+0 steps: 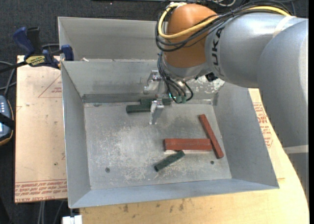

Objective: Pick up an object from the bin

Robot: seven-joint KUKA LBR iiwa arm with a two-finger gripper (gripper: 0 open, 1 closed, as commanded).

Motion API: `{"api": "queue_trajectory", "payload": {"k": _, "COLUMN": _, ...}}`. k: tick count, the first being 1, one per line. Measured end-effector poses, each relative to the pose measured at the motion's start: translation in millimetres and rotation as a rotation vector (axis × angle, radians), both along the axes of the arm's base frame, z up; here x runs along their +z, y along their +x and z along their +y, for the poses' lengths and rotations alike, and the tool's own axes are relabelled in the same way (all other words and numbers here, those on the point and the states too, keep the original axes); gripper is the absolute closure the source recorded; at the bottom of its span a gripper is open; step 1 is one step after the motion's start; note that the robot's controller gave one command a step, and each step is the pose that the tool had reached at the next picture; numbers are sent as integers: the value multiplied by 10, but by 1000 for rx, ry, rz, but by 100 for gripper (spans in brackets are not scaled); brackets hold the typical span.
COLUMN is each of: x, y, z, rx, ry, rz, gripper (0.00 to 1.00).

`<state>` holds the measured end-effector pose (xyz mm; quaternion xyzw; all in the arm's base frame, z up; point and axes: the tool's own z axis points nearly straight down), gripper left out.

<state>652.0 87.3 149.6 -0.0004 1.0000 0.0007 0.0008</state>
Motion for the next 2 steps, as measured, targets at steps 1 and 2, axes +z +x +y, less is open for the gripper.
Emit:
{"api": "queue_trajectory", "payload": {"k": 1, "x": -657, "y": 1, "z": 112, "rx": -40, "ry": 1, "rz": -2, "gripper": 100}}
{"api": "queue_trajectory", "payload": {"k": 2, "x": -657, "y": 2, "z": 111, "rx": -40, "ry": 1, "rz": -2, "gripper": 100}}
